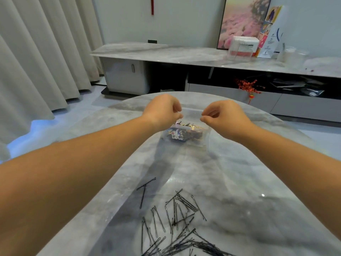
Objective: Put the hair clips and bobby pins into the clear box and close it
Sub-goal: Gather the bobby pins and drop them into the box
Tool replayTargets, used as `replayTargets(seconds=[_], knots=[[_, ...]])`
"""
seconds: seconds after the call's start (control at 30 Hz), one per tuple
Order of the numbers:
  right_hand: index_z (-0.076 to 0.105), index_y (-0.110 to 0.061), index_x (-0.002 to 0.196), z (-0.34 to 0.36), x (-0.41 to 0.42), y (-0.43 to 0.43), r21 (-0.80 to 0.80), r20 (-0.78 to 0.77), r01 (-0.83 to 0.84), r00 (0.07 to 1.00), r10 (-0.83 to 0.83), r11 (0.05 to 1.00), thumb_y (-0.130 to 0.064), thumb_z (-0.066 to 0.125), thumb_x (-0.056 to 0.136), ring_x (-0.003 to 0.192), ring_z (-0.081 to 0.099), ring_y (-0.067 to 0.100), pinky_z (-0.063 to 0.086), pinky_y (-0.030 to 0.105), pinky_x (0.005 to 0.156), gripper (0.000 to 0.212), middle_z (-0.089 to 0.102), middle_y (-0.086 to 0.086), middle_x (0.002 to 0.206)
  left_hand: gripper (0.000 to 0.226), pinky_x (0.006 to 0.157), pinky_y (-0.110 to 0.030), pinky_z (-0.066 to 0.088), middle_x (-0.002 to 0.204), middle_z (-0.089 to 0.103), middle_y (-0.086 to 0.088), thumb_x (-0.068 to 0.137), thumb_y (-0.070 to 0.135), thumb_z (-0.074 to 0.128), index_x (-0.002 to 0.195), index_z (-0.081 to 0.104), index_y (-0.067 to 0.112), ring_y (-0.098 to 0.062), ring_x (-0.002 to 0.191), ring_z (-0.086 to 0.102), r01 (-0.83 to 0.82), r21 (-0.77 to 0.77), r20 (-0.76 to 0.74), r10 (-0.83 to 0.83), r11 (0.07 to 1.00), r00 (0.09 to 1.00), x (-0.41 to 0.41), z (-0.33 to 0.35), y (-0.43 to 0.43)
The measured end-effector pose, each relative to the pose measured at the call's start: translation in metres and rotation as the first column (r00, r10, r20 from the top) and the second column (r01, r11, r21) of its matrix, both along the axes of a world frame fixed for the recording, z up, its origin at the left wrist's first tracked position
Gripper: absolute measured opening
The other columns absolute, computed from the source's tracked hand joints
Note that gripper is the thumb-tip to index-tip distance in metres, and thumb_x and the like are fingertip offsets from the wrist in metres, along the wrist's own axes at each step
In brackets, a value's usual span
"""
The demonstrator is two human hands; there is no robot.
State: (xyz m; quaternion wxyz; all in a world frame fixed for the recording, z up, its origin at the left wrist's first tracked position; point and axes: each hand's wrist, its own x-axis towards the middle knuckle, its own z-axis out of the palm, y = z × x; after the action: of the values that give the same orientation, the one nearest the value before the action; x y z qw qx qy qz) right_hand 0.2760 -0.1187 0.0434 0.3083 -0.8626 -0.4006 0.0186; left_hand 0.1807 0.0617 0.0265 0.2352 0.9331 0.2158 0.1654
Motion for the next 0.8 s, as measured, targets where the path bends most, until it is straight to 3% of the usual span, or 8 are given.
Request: replayTargets(seconds=[0.17, 0.3, 0.4, 0.5, 0.63, 0.7, 0.8], knots=[[0.073, -0.025, 0.087, -0.003, -0.042, -0.049, -0.06, -0.105, -0.099, 0.99, 0.092, 0.993, -0.029, 0.071, 0.086, 0.073, 0.062, 0.001, 0.044, 0.016, 0.063, 0.005, 0.069, -0.013, 0.08, 0.009, 0.069, -0.029, 0.049, 0.075, 0.063, 0.012, 0.084, 0.033, 0.07, 0.086, 0.067, 0.025, -0.015, 0.077, 0.062, 0.011, -0.005, 0.015, -0.011, 1.0, 1.0, -0.05, 0.005, -0.029], [0.071, -0.028, 0.098, -0.024, -0.091, -0.085, -0.23, -0.26, -0.281, 0.941, 0.219, 0.932, -0.04, 0.075, 0.079, 0.079, 0.065, 0.004, 0.05, 0.017, 0.071, 0.023, 0.07, -0.011, 0.091, 0.015, 0.072, -0.029, 0.046, 0.085, 0.063, 0.007, 0.086, 0.037, 0.067, 0.093, 0.061, 0.025, -0.016, 0.082, 0.058, 0.061, -0.008, -0.234, -0.061, 0.998, 0.97, -0.109, -0.009, -0.058], [0.065, -0.029, 0.114, -0.039, -0.123, -0.105, -0.389, -0.257, -0.357, 0.927, 0.272, 0.849, -0.05, 0.075, 0.074, 0.086, 0.057, 0.003, 0.046, 0.016, 0.079, 0.046, 0.058, -0.015, 0.097, 0.03, 0.073, -0.031, 0.044, 0.099, 0.058, 0.004, 0.085, 0.046, 0.062, 0.106, 0.058, 0.025, -0.016, 0.087, 0.056, 0.094, 0.039, -0.438, -0.067, 0.995, 0.896, -0.148, -0.021, -0.075], [0.061, -0.031, 0.115, -0.04, -0.144, -0.116, -0.428, -0.264, -0.363, 0.926, 0.269, 0.828, -0.056, 0.079, 0.065, 0.085, 0.052, 0.005, 0.046, 0.02, 0.078, 0.059, 0.049, -0.016, 0.095, 0.041, 0.08, -0.034, 0.048, 0.105, 0.052, 0.004, 0.083, 0.054, 0.059, 0.112, 0.054, 0.025, -0.018, 0.092, 0.054, 0.174, 0.067, -0.567, -0.106, 0.982, 0.817, -0.179, -0.019, -0.094], [0.063, -0.028, 0.108, -0.04, -0.16, -0.122, -0.464, -0.279, -0.312, 0.94, 0.198, 0.829, -0.052, 0.083, 0.061, 0.089, 0.057, 0.009, 0.049, 0.024, 0.08, 0.057, 0.057, -0.011, 0.099, 0.065, 0.085, -0.034, 0.05, 0.11, 0.053, 0.004, 0.068, 0.067, 0.07, 0.115, 0.053, 0.025, -0.019, 0.099, 0.055, 0.198, -0.023, -0.654, -0.165, 0.98, 0.738, -0.199, -0.018, -0.118], [0.064, -0.027, 0.104, -0.041, -0.167, -0.124, -0.481, -0.268, -0.276, 0.95, 0.161, 0.832, -0.05, 0.084, 0.061, 0.091, 0.06, 0.012, 0.051, 0.026, 0.08, 0.053, 0.061, -0.009, 0.098, 0.07, 0.086, -0.033, 0.05, 0.111, 0.056, 0.004, 0.062, 0.063, 0.08, 0.115, 0.056, 0.025, -0.019, 0.101, 0.056, 0.176, -0.049, -0.651, -0.166, 0.983, 0.741, -0.201, -0.02, -0.124], [0.066, -0.024, 0.099, -0.04, -0.173, -0.126, -0.505, -0.255, -0.224, 0.961, 0.104, 0.833, -0.044, 0.086, 0.063, 0.088, 0.063, 0.014, 0.053, 0.027, 0.079, 0.045, 0.066, -0.006, 0.095, 0.06, 0.077, -0.027, 0.051, 0.105, 0.064, 0.006, 0.061, 0.048, 0.089, 0.109, 0.065, 0.024, -0.017, 0.094, 0.061, 0.097, -0.113, -0.603, -0.146, 0.989, 0.784, -0.201, -0.022, -0.128]])
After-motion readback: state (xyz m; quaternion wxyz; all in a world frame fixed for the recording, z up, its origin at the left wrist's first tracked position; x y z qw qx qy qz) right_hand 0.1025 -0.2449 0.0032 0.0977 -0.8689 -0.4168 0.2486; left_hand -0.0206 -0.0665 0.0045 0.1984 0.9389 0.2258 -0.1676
